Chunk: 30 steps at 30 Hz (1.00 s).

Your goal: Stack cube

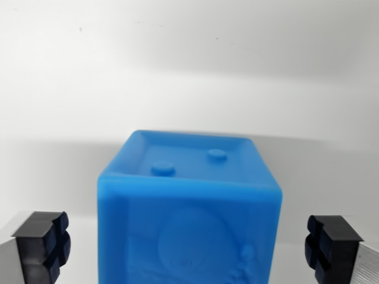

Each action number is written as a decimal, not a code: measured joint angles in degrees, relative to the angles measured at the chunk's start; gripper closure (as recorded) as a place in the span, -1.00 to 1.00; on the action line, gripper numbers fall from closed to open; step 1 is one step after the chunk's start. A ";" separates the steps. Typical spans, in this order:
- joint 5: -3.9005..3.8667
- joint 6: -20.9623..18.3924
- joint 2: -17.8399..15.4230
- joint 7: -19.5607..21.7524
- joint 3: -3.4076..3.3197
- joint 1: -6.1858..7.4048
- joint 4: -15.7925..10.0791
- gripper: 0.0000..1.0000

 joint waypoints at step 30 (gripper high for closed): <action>0.00 2.83 3.73 -0.02 0.77 -0.83 1.05 1.00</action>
